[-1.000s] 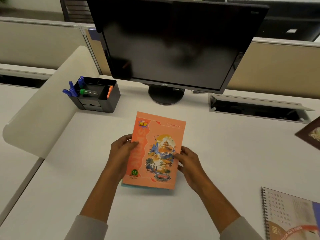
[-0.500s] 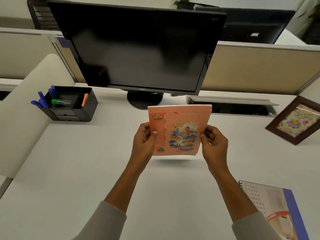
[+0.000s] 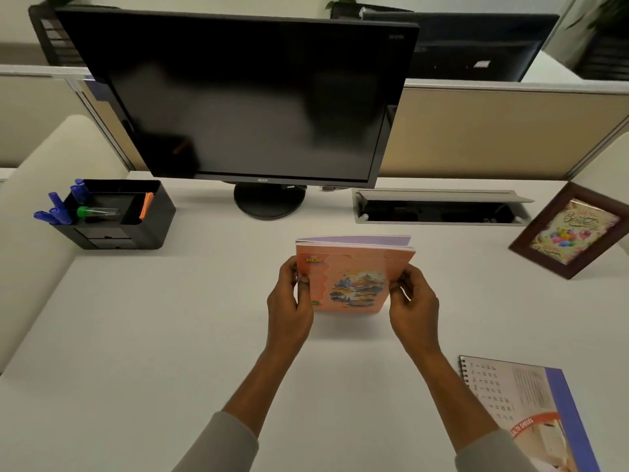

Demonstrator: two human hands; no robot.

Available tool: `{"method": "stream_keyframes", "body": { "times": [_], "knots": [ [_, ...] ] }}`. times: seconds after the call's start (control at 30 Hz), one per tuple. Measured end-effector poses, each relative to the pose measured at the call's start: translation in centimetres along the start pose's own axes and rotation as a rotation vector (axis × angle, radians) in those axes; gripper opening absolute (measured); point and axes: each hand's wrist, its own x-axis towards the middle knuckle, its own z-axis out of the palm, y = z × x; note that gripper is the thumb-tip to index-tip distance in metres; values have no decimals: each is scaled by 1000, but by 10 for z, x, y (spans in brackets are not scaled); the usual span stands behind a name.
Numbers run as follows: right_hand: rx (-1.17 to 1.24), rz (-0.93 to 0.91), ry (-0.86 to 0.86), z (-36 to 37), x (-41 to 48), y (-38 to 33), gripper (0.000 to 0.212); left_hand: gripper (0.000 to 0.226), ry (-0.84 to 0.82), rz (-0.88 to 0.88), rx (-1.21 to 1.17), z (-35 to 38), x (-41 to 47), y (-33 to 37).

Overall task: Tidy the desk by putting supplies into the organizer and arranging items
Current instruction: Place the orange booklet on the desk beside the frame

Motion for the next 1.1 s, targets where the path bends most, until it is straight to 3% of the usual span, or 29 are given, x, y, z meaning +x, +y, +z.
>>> {"method": "stream_keyframes", "body": {
  "times": [0.27, 0.57, 1.1],
  "knots": [
    [-84, -15, 55, 6, 4, 10, 23, 32, 141, 37, 90, 9, -1, -7],
    [-92, -27, 60, 9, 7, 14, 25, 40, 158, 95, 123, 8, 1, -15],
    [-56, -17, 47, 4, 16, 26, 28, 31, 112, 75, 110, 11, 10, -22]
  ]
}}
